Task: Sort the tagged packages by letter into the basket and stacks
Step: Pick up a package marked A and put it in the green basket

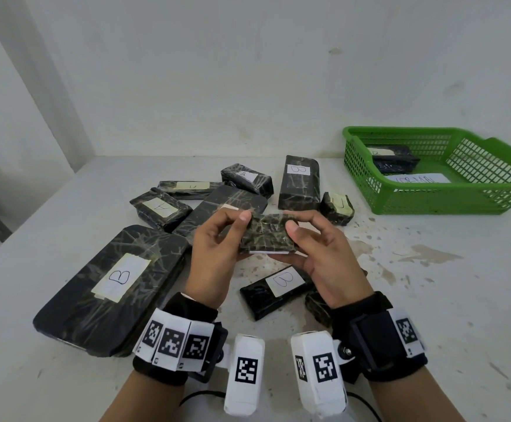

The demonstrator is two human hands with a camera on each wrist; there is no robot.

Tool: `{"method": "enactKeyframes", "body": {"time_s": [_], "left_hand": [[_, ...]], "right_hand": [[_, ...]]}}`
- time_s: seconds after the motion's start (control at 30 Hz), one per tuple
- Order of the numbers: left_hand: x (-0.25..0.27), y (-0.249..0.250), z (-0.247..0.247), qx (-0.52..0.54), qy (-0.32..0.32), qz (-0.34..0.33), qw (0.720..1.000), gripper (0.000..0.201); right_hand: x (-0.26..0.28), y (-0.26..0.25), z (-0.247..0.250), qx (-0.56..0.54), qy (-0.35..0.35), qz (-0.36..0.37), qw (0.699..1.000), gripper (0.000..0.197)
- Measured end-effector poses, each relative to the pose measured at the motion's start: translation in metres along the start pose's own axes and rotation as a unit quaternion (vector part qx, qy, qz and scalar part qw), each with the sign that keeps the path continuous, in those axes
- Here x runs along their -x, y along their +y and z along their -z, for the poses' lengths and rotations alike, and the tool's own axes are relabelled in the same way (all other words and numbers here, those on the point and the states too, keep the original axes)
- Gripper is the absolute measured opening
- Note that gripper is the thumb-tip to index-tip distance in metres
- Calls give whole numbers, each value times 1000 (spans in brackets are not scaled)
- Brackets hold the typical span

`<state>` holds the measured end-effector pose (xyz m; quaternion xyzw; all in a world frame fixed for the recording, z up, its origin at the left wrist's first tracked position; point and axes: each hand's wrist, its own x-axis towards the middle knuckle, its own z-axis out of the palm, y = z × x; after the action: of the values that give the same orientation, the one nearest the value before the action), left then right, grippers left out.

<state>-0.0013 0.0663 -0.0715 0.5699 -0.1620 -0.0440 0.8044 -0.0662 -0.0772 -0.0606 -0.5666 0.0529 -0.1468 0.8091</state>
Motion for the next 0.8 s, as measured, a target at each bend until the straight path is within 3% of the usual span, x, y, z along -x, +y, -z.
{"method": "enactKeyframes", "body": {"time_s": [0.13,0.3,0.47,0.67,0.8], "left_hand": [[0,0,-1,-13,-14,14,1000,29],[3,-3,-4,-43,16,-35,998,28],[4,-1,-7,-43,-20,-23,999,32],[4,0,-6,-27,1,-39,999,16],[3,0,-4,-9,-25,5,1000,15]], "right_hand": [[-1,-1,0,1,-1,-11,1000,15],[2,1,-5,9,0,-13,1000,27],[3,3,-4,13,48,17,999,15],[3,0,-5,15,11,-12,1000,32],[4,0,-4,26,39,9,999,17]]}}
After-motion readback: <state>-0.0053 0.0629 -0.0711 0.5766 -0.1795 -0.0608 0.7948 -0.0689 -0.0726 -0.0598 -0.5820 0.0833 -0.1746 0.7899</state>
